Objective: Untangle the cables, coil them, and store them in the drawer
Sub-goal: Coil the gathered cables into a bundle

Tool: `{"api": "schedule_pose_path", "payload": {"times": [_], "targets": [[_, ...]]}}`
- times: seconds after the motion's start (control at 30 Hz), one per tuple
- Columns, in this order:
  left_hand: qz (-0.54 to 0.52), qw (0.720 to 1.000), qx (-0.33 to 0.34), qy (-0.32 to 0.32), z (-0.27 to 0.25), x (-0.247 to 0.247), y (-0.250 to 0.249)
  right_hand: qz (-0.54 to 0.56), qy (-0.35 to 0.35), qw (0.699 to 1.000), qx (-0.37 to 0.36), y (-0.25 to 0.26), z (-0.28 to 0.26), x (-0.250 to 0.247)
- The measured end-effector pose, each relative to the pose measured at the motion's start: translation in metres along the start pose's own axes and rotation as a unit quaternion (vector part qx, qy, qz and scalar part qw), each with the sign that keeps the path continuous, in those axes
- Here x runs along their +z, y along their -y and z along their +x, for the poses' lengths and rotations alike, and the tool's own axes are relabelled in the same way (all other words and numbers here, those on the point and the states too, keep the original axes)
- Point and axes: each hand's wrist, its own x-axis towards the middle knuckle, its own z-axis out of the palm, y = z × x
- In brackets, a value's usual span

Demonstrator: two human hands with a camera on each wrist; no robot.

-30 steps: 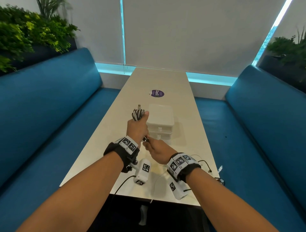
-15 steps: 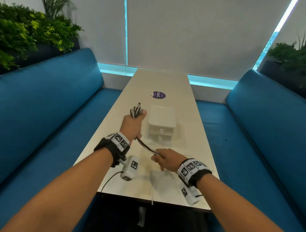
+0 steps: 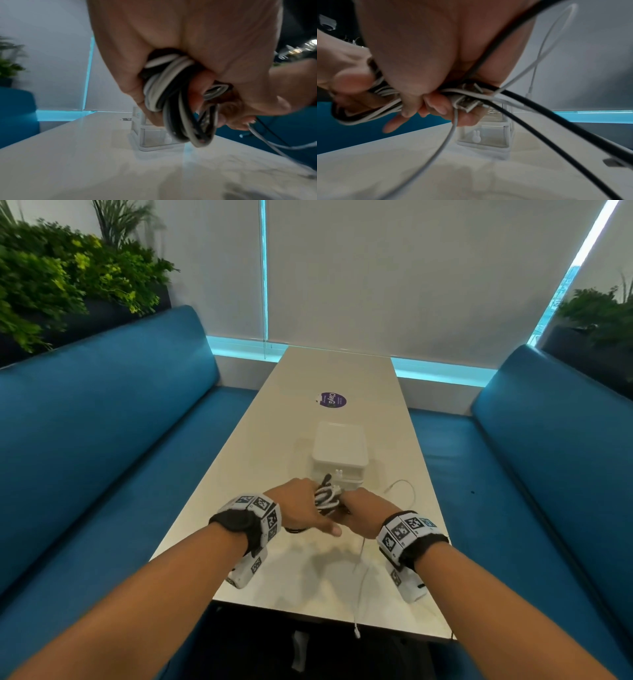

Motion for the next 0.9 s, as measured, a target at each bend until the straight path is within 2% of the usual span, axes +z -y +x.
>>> {"api": "schedule_pose_path", "payload": {"times": [0.17, 0.23, 0.4, 0.57, 0.77, 0.9], "targets": [[0.101, 0.995, 0.014, -0.013, 0.002, -0.006, -0.008, 0.045, -0.021, 0.999, -0.017, -0.003, 0.0, -0.008], [0.117, 0.993, 0.009, -0.027, 0.003, -0.011, -0.003, 0.053, -0.033, 0.998, 0.004, -0.006, -0.004, -0.011], [0.14, 0.989, 0.012, -0.039, 0.004, -0.011, 0.006, 0.043, -0.001, 0.998, 0.038, -0.008, -0.007, -0.015], [0.098, 0.994, 0.007, -0.045, 0.002, -0.007, 0.012, 0.099, -0.026, 0.994, 0.031, -0.006, -0.009, -0.013], [0.107, 0.994, 0.018, -0.015, 0.0, 0.0, 0.006, 0.037, -0.037, 0.998, 0.026, -0.012, -0.013, 0.002], [0.203, 0.979, 0.02, -0.016, -0.004, 0.011, 0.002, -0.021, -0.001, 0.999, 0.041, -0.014, -0.016, 0.008]]}}
